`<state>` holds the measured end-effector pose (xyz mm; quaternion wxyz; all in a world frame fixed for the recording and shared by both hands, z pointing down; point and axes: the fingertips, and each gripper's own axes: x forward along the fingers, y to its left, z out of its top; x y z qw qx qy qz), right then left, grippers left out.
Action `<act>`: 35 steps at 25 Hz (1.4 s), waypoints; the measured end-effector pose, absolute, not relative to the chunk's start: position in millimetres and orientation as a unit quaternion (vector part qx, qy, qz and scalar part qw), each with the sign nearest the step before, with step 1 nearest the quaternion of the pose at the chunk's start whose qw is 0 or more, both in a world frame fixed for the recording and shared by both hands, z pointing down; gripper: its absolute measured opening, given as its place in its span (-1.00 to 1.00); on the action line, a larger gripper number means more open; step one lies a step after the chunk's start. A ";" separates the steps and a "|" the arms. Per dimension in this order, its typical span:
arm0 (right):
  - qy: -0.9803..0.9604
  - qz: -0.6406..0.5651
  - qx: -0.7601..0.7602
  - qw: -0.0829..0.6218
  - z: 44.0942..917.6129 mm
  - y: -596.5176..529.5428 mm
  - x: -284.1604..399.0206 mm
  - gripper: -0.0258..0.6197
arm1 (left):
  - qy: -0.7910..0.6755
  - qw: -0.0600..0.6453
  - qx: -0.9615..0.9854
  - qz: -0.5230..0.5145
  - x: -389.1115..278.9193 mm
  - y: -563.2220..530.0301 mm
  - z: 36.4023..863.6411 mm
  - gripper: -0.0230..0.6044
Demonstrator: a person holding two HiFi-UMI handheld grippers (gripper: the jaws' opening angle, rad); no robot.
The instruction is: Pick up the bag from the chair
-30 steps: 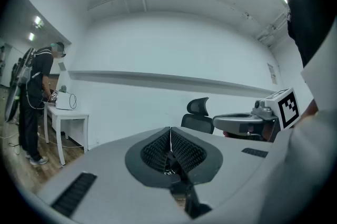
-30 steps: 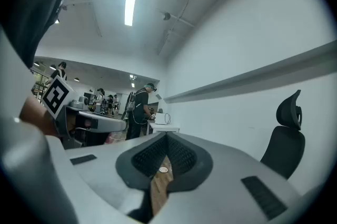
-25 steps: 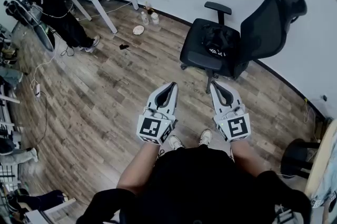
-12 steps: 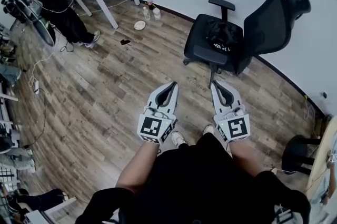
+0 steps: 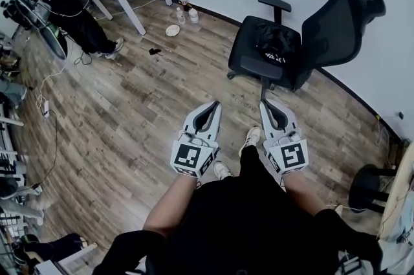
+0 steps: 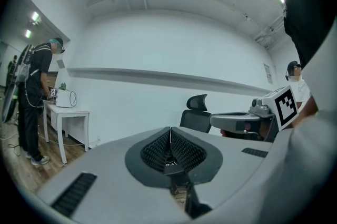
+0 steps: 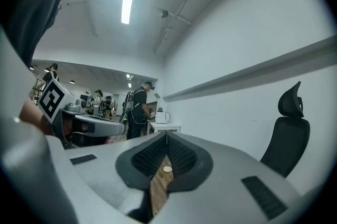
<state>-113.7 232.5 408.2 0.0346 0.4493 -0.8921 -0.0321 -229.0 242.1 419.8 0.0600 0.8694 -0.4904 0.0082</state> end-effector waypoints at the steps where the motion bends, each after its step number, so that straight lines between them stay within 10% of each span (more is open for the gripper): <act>1: -0.892 -0.032 0.449 0.034 409.0 227.8 -114.1 -0.85 | -0.490 0.059 0.869 0.010 -229.2 238.5 420.4 -0.86; 35: -0.899 -0.015 0.437 0.022 429.7 -10.8 7.2 -0.85 | -0.449 0.020 0.890 0.080 -79.2 12.3 417.5 -0.86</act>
